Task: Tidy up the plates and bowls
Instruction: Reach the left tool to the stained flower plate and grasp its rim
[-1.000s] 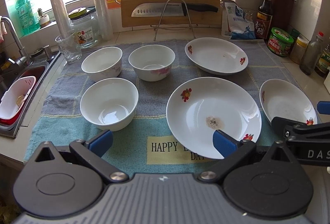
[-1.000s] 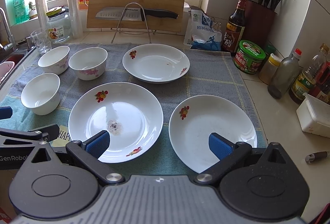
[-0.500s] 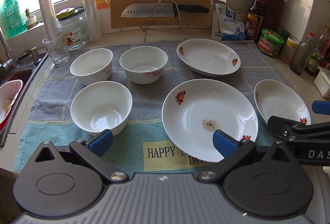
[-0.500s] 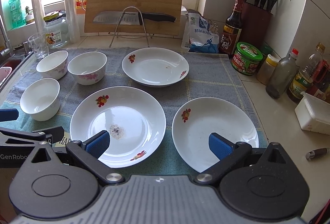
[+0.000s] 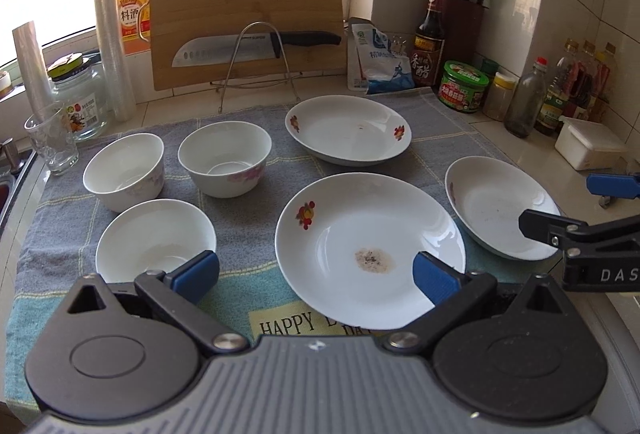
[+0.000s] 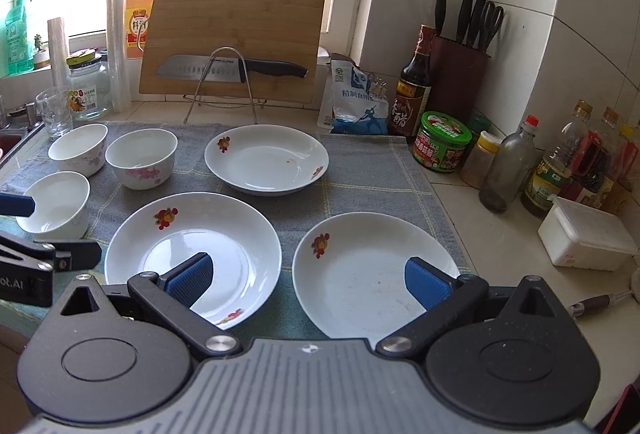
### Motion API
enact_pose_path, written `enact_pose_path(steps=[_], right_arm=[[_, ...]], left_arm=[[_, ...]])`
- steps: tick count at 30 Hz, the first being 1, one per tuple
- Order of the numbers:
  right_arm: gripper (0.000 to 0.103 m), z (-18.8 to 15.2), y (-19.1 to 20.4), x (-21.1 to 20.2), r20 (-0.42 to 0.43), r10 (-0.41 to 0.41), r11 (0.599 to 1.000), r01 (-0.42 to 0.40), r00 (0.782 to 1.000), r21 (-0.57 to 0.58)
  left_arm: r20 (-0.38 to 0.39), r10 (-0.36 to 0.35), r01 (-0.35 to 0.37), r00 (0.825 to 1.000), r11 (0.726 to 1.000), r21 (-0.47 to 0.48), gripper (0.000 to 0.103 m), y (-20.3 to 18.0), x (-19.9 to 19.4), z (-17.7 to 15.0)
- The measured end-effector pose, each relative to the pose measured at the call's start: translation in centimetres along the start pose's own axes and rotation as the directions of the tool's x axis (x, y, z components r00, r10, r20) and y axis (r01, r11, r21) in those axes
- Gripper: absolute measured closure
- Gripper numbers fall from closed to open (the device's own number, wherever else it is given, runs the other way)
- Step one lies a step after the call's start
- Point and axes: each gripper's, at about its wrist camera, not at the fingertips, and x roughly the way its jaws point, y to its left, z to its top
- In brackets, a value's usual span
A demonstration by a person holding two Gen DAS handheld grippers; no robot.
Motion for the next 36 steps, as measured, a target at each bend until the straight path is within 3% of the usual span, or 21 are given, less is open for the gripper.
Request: enact_pose_path(steps=[7, 11, 14, 20, 25, 28, 36], right_arm=[[0.000, -2.4, -2.3, 0.4, -0.042, -0.049, 0.998, 0.050, 0.998, 0.024], [0.000, -3.7, -3.6, 1.3, -0.070, -0.061, 0.998, 0.062, 0.996, 0.024], [0.000, -4.4, -4.4, 1.9, -0.082, -0.060, 0.998, 0.062, 0.995, 0.027], [0.000, -5.6, -6.4, 4.0, -0.101, -0.018, 0.998, 0.024, 0.995, 0.061], [0.000, -6.5, -7.8, 5.5, -0.122, 0.039, 0.998, -0.033, 0.992, 0.051], [0.000, -6.8, -8.5, 6.5, -0.135, 0.062, 0.998, -0.059, 0.989, 0.027], [0.000, -7.2, -10.3, 9.3, -0.160, 0.141, 0.990, -0.140, 0.977, 0.014]], left_arm=[[0.056, -0.011, 0.009, 0.998, 0.999, 0.033, 0.001, -0.2, 0.5, 0.7], [0.064, -0.109, 0.107, 0.992, 0.994, 0.034, 0.001, -0.2, 1.0, 0.9], [0.039, -0.111, 0.110, 0.993, 0.993, 0.037, 0.001, -0.7, 1.8, 1.4], [-0.023, -0.159, 0.159, 0.987, 0.987, -0.005, 0.001, -2.0, 4.0, 1.7], [-0.037, -0.122, 0.123, 0.992, 0.992, 0.013, 0.001, -3.6, 5.6, 2.6], [-0.036, -0.140, 0.140, 0.990, 0.990, -0.002, 0.001, -4.5, 6.4, 3.3], [-0.021, -0.120, 0.121, 0.993, 0.989, 0.089, 0.001, -8.0, 8.2, 5.2]])
